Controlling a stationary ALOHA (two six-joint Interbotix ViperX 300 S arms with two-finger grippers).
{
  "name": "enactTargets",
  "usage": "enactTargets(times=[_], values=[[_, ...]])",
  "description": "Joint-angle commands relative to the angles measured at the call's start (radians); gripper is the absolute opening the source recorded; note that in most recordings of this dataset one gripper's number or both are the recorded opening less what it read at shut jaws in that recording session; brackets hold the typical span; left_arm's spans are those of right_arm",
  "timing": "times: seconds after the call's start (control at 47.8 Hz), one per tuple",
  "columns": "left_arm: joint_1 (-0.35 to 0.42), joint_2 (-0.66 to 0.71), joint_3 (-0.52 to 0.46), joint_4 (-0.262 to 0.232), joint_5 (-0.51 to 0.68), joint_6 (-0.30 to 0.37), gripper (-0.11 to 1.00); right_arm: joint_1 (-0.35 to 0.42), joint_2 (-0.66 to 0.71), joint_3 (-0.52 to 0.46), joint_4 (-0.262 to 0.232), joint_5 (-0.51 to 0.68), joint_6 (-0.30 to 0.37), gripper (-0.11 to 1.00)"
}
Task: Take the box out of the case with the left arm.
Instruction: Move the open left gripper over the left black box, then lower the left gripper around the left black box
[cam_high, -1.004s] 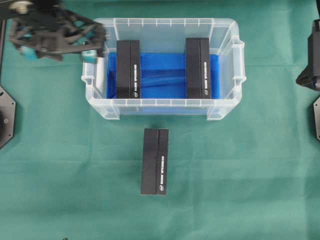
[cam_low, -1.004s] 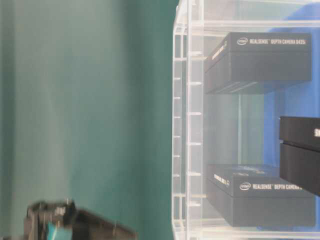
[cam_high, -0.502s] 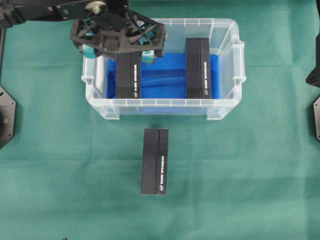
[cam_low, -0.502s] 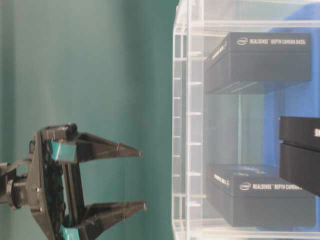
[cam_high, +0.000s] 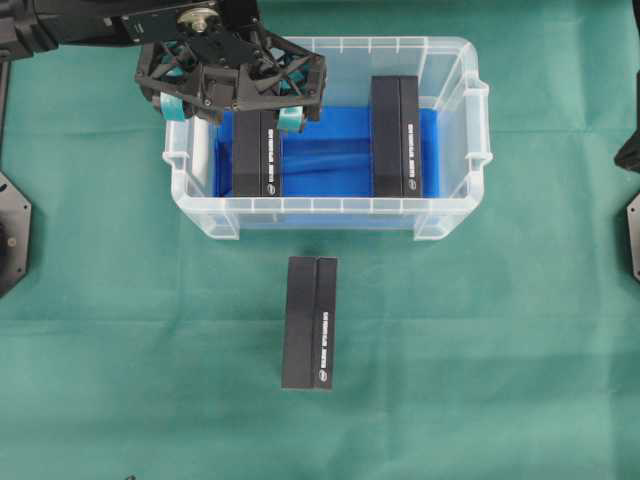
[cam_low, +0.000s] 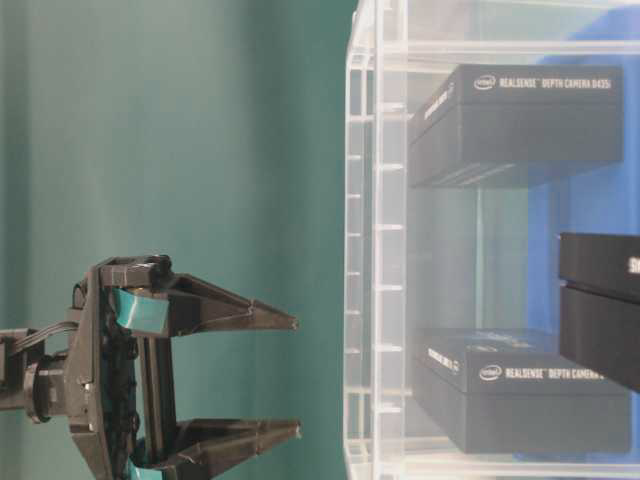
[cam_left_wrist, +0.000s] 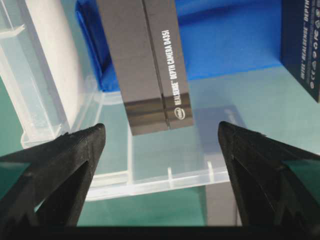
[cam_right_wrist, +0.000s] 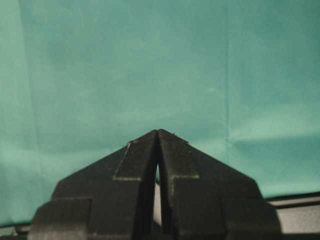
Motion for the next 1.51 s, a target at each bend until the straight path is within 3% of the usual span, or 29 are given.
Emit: enactTargets(times=[0.0, 0.962, 1.485], values=[[-0.002, -0.038, -0.011, 0.000, -0.002, 0.000, 0.92, 0.000, 0.000, -0.015, -0.002, -0.003, 0.002, 0.03], [0.005, -0.038, -0.011, 0.000, 0.002, -0.020, 0.92, 0.000, 0.000, -0.017, -0.002, -0.005, 0.000, 0.03], [0.000, -0.026, 0.040, 0.000, -0.049, -0.032, 0.92, 0.000, 0.000, -0.015, -0.002, -0.003, 0.002, 0.03]])
